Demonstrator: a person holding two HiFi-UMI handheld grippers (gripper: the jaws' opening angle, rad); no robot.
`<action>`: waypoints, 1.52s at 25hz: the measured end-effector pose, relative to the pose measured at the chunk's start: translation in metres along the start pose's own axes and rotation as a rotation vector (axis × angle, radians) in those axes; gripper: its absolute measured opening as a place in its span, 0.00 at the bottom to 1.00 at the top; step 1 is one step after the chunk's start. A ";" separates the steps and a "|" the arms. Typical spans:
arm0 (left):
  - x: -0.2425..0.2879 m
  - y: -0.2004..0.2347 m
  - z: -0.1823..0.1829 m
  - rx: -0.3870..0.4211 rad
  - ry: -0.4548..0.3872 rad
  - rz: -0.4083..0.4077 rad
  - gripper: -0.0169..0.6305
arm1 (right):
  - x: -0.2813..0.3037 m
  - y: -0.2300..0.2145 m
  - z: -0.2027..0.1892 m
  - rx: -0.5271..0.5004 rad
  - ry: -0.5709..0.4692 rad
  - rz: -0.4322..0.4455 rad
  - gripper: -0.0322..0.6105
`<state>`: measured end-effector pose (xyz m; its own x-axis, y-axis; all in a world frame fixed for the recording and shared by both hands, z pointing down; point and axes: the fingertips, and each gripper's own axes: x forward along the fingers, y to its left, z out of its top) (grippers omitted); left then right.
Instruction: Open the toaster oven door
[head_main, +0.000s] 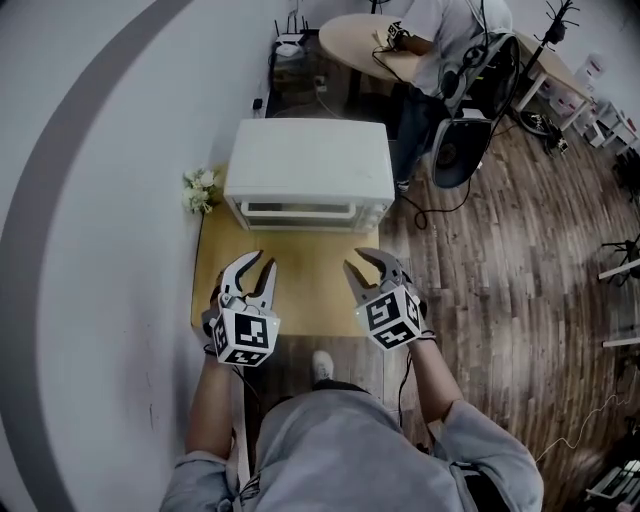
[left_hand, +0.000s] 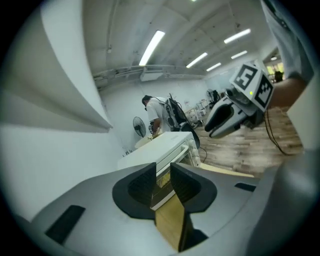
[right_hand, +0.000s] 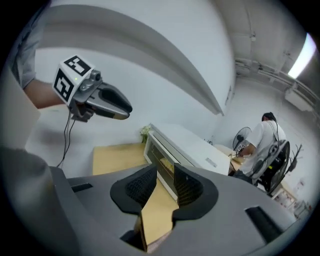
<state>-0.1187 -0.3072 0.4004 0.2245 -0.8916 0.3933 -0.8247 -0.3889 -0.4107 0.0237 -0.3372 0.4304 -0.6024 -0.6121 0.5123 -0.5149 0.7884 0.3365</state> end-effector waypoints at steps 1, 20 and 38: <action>0.009 0.001 -0.002 0.052 0.022 -0.023 0.15 | 0.007 -0.003 -0.001 -0.052 0.018 0.009 0.17; 0.148 0.016 -0.072 0.613 0.351 -0.318 0.15 | 0.127 -0.025 -0.031 -0.430 0.252 0.184 0.17; 0.148 0.013 -0.090 0.482 0.388 -0.426 0.14 | 0.143 -0.025 -0.052 -0.412 0.339 0.251 0.17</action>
<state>-0.1426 -0.4231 0.5271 0.2006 -0.5297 0.8241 -0.3684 -0.8203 -0.4375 -0.0171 -0.4413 0.5362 -0.4117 -0.4037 0.8170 -0.0615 0.9068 0.4171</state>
